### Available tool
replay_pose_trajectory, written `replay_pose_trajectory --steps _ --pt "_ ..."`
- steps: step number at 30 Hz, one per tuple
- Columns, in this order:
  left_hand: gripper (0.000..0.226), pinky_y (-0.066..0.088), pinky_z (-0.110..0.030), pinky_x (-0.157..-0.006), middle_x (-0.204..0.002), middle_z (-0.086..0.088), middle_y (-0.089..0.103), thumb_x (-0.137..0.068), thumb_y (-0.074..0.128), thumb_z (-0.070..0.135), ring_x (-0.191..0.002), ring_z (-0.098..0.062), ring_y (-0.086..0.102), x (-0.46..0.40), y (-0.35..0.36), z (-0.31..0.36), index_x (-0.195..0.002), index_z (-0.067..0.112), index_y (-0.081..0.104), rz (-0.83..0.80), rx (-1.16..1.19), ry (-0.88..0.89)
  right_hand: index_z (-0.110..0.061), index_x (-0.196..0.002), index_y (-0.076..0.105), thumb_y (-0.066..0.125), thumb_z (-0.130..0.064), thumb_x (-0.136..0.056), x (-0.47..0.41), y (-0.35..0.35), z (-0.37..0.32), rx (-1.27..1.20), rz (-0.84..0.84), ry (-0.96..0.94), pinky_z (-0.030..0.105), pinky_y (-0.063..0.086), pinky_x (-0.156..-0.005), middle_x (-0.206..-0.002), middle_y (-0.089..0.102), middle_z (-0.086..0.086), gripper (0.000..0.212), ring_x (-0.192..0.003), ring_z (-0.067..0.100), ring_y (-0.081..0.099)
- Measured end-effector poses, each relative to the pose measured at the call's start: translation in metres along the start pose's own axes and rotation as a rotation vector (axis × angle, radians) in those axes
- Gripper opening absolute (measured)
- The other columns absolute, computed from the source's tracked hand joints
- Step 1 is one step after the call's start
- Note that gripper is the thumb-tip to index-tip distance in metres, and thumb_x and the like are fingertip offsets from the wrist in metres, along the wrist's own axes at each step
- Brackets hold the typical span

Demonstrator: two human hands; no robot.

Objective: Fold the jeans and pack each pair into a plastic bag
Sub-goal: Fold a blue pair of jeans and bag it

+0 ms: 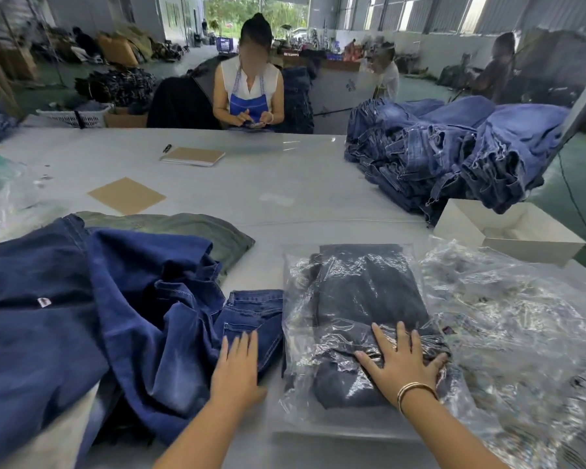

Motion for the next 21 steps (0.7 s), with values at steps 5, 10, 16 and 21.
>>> replay_pose_trajectory --steps 5,10,16,21 --pt "0.091 0.033 -0.035 -0.101 -0.128 -0.007 0.054 -0.089 0.057 0.037 -0.117 -0.022 0.052 0.001 0.003 -0.005 -0.152 0.007 -0.002 0.001 -0.192 -0.052 -0.053 -0.143 -0.01 0.0 -0.088 -0.069 0.001 0.003 0.002 0.001 -0.032 -0.003 0.072 -0.005 -0.104 -0.159 -0.013 -0.003 0.083 -0.146 0.026 -0.013" --pt "0.02 0.041 -0.032 -0.086 -0.113 0.0 0.066 -0.081 0.053 0.03 -0.106 -0.023 0.06 0.025 0.004 -0.012 -0.101 0.028 0.05 -0.152 0.192 -0.166 -0.038 -0.15 0.0 0.022 -0.068 -0.09 0.023 -0.011 -0.014 0.005 0.029 -0.035 0.07 -0.001 -0.109 -0.159 -0.014 0.0 0.07 -0.146 0.022 -0.012" --pt "0.019 0.044 -0.028 -0.066 -0.067 0.009 0.065 -0.079 0.069 0.008 -0.079 -0.023 0.06 0.098 0.009 -0.045 -0.075 0.025 0.06 -0.006 1.214 -0.398 -0.018 -0.108 0.07 0.087 -0.008 -0.047 0.155 -0.015 -0.103 -0.416 0.522 -0.633 0.031 0.028 -0.108 -0.13 0.058 0.008 0.064 -0.12 0.021 0.046" --pt "0.035 0.051 -0.015 -0.079 -0.084 0.029 0.069 -0.061 0.07 0.042 -0.099 -0.019 0.065 0.159 -0.005 -0.008 -0.094 0.038 0.061 -0.211 1.419 -0.134 -0.021 -0.134 0.042 0.053 0.003 -0.092 0.204 0.029 -0.168 -1.496 -0.473 -0.21 0.006 0.047 -0.07 -0.123 0.06 0.0 0.05 -0.089 0.001 0.064"
Point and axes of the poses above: each hand's wrist, its own x-axis away from the middle knuckle, its own y-axis out of the palm, z = x × y, the point moved 7 cm from there along -x, towards the middle knuckle
